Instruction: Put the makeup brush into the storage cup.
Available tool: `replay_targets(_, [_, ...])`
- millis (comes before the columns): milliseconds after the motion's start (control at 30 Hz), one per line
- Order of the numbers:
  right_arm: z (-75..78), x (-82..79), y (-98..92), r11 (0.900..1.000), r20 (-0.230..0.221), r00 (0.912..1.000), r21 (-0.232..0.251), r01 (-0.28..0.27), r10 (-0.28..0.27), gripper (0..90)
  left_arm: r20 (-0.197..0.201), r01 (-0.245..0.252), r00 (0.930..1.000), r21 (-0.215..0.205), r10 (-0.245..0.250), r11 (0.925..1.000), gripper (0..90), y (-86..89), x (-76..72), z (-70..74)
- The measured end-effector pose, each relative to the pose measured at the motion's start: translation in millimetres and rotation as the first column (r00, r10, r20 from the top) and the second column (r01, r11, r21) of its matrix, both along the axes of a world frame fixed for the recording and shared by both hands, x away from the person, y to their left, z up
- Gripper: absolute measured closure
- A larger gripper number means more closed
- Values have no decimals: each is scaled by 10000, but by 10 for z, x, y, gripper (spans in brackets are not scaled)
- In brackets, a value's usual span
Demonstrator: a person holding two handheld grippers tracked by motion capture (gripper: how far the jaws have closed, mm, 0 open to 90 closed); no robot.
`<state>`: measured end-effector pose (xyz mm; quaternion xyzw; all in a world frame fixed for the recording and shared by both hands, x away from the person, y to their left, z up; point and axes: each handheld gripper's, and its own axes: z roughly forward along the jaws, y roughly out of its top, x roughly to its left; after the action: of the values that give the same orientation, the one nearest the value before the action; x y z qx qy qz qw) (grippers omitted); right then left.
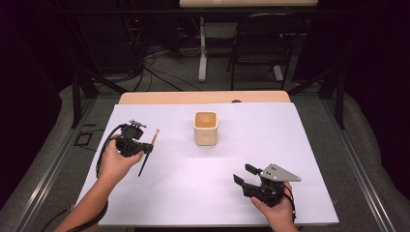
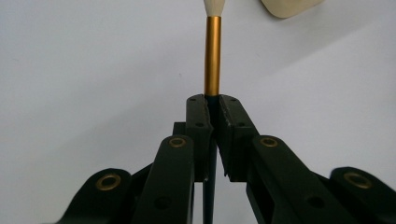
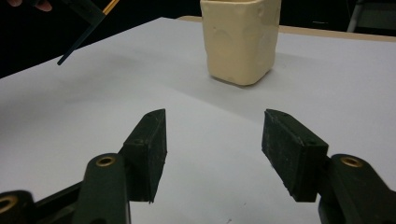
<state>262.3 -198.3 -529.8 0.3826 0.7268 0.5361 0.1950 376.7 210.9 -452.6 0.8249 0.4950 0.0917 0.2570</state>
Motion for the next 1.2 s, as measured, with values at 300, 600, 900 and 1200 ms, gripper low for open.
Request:
replay_targets(300, [-5, 7, 2, 10000, -82, 10000, 30, -44, 44, 402, 466, 200, 9988, -538, -175, 9984, 832, -10, -92, 37])
replay_targets(600, [-21, 19, 17, 9997, 145, 9999, 221, 79, -82, 403, 829, 555, 9955, -1182, -458, 9914, 832, -61, -185, 47])
replay_targets(900, [-16, 14, 17, 9998, -23, 10000, 196, 11, -11, 408, 1174, 887, 9906, -1589, -703, 9833, 832, -144, -281, 13])
replay_targets(1200, [-8, 9, 4, 10000, -231, 9997, 27, 16, -16, 409, 1507, 1159, 9851, -2261, -828, 9672, 832, -176, -352, -2])
